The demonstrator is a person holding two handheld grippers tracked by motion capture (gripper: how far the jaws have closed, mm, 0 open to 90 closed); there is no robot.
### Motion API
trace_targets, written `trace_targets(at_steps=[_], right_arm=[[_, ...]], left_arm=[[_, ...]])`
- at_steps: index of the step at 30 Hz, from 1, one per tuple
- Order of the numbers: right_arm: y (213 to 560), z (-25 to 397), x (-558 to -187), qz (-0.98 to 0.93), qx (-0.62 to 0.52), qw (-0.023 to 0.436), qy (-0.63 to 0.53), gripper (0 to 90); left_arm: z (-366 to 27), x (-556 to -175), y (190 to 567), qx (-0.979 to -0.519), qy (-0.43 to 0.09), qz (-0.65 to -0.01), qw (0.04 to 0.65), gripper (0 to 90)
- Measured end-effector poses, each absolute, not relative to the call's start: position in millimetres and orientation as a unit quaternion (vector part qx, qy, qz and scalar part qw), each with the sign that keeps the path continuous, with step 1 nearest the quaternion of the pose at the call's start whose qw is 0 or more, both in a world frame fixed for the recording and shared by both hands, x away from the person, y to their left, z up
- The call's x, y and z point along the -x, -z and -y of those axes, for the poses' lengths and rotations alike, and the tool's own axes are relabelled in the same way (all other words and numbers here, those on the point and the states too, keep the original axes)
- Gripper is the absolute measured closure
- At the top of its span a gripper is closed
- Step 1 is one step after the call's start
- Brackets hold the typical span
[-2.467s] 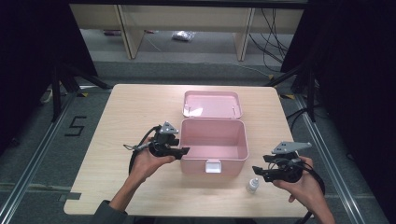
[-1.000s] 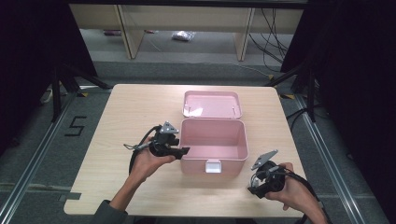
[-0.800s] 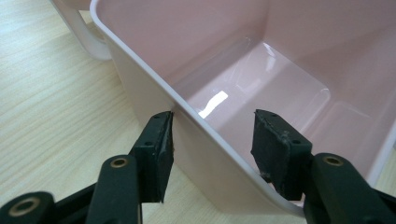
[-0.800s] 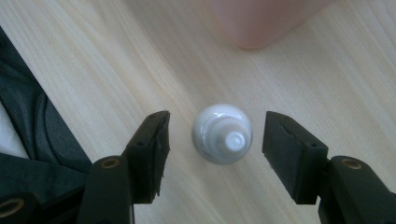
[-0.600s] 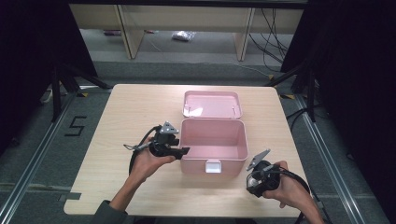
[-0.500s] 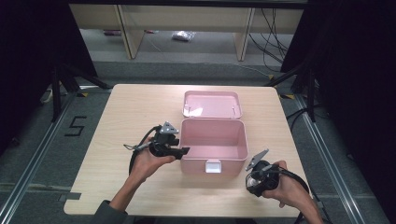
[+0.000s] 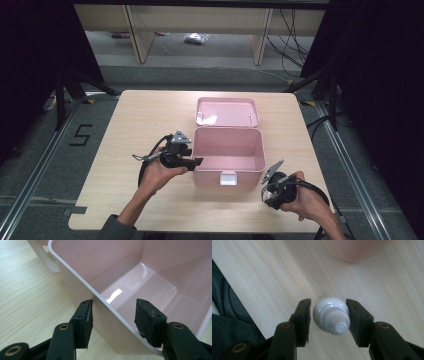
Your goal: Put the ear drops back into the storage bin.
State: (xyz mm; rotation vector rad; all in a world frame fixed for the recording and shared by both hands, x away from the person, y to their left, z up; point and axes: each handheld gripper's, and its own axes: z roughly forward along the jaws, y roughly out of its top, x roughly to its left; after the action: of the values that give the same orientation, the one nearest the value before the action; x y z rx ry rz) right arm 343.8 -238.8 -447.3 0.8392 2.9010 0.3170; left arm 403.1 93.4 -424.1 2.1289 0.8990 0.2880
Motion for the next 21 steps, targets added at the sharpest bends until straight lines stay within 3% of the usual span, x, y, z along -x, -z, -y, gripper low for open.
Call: trace_targets(at_steps=[21], right_arm=[[427, 236, -342, -0.956, -0.272, 0.042, -0.098, 60.2]], left_arm=[[-93, -403, 424, -0.837, -0.117, -0.359, 0.396, 48.1]])
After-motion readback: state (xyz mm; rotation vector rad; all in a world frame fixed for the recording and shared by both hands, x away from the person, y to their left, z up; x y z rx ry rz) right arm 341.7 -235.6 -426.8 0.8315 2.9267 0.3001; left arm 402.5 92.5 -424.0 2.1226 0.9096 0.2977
